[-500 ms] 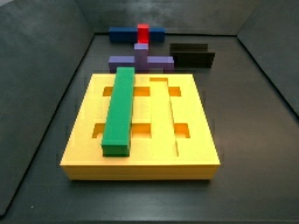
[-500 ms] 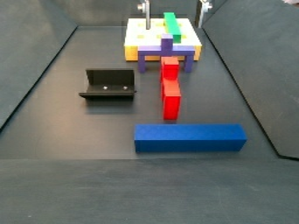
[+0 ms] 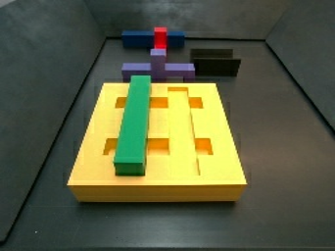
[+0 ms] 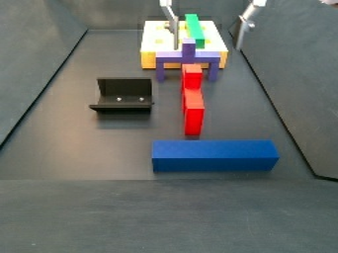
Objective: Pick up the blue object. Move up. Move to above the board. Insert the blue object.
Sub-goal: Pick up the blue object.
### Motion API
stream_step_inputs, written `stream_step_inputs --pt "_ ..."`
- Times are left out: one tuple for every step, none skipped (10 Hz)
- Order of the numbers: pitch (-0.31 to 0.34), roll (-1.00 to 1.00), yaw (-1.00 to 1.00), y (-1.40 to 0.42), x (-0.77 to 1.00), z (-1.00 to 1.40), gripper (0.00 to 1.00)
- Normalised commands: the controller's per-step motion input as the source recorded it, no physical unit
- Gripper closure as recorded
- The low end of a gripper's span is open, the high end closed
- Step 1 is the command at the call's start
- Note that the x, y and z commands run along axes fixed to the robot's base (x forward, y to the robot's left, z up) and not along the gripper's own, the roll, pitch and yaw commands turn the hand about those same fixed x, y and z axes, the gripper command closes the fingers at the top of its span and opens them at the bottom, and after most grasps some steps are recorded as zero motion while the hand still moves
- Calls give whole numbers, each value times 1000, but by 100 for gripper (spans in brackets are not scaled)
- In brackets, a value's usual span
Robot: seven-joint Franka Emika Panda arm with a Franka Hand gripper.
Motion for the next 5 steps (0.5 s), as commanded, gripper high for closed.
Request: stream_step_inputs --pt "-53 -149 -489 369 -80 -177 0" --pt "-63 -160 -517 329 -57 -163 0" --pt "-67 -153 -586 269 -23 -149 0" --pt "-83 -144 -717 137 0 -117 0" --pt "-89 -144 -786 77 0 -103 0"
